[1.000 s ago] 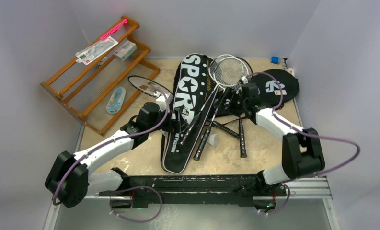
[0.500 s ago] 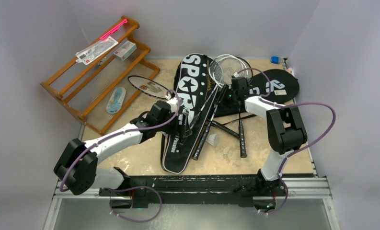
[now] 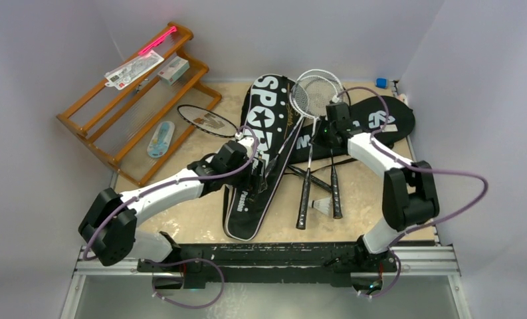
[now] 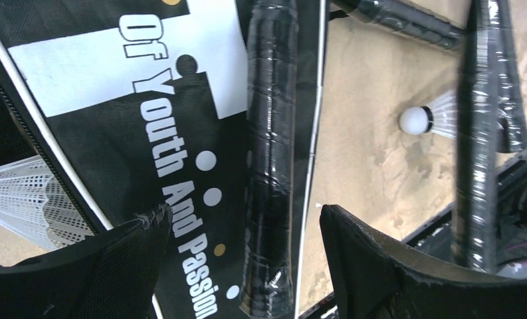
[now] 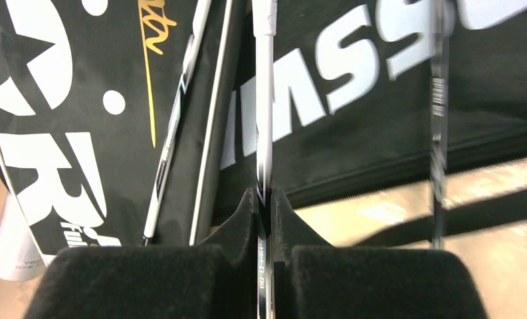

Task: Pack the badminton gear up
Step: Pick up the racket from the center of the board, then place the racket at the center of the board.

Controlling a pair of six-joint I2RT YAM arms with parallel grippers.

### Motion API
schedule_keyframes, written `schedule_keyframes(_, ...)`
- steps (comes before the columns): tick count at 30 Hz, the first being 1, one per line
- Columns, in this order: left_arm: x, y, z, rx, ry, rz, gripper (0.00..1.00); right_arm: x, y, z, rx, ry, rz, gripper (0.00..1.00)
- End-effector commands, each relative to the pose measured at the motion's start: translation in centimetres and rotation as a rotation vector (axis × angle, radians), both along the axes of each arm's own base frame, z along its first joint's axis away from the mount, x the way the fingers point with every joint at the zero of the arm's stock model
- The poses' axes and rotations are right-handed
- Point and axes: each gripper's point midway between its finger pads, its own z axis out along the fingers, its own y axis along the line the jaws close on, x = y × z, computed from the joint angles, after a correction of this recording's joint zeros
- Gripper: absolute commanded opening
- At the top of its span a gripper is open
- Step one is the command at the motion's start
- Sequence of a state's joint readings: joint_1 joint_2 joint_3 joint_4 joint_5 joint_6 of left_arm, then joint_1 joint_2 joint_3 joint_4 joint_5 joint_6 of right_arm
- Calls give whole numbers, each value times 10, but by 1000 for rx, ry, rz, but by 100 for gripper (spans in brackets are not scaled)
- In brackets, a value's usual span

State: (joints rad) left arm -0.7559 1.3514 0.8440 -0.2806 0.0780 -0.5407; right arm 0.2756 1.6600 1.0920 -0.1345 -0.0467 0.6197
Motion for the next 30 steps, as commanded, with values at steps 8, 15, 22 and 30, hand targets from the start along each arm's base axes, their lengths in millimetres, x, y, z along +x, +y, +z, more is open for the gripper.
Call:
schedule_keyframes(8, 6, -13, -4, 69, 5, 12, 79, -21, -107, 35, -211, -8, -181, 0)
schedule_keyframes(15, 5, -24, -6, 119, 11, -17, 66, -23, -137, 15, -237, 70, -244, 8)
schedule_keyframes(22, 3, -26, 2, 125, 4, -20, 42, -18, -132, -8, -194, 128, -249, 43)
schedule_keyframes(30, 1, -24, 24, 86, -22, -14, 0, -16, -105, 41, -67, -46, -139, 61)
